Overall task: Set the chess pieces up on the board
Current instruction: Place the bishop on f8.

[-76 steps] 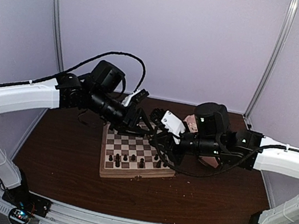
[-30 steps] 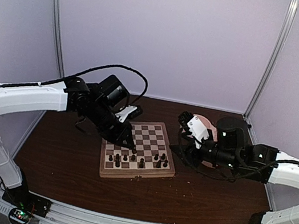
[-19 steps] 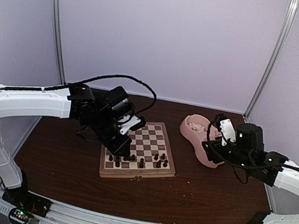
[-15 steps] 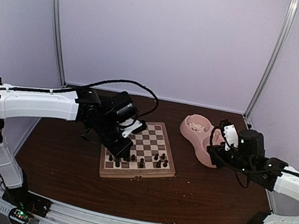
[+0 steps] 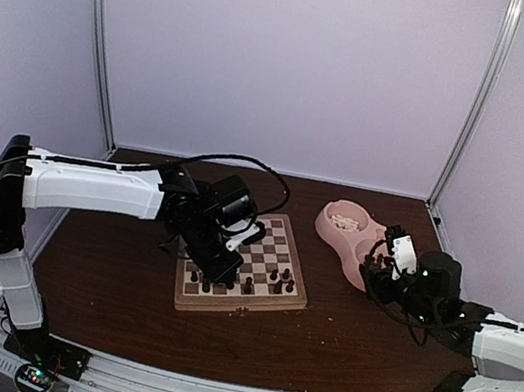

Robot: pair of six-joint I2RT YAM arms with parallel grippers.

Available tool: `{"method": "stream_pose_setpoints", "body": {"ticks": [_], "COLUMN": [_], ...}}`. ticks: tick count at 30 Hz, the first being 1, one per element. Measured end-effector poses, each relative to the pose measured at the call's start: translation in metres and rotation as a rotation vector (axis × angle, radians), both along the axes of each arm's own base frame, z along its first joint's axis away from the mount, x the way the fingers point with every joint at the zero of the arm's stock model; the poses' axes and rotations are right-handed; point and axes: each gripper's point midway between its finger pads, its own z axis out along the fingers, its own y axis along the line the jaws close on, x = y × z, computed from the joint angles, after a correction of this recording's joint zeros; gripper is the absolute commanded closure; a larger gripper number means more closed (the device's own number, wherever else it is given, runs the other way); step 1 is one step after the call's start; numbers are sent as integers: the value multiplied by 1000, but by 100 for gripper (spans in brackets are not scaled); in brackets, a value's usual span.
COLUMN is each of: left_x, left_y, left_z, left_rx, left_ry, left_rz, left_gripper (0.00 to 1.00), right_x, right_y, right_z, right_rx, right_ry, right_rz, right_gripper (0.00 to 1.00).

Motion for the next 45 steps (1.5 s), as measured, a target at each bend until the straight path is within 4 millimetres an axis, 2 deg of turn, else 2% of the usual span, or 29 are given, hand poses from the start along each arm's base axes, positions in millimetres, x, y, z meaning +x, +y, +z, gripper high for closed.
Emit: {"method": "stream_pose_setpoints", "body": {"ticks": [8, 18, 31, 40, 45], "left_x": [6, 16, 19, 18, 19], "left_y": [-2, 6, 14, 15, 15], "left_z": [-22, -24, -30, -45, -46], "left_rx": [62, 97, 125, 158, 163], "left_ry": [-13, -63, -79, -61, -67], "left_rz": [14, 71, 97, 95, 97], "left_gripper": [100, 100, 100, 100, 100], "right_x": [1, 0, -1, -2, -3], "right_y": [1, 1, 2, 3, 3], "right_z": [15, 17, 17, 18, 21], "right_rx": [28, 27, 30, 34, 41], "right_ry": [-48, -65, -63, -64, -73], "right_rz": [6, 13, 23, 29, 29], "right_gripper": [33, 32, 32, 31, 31]}}
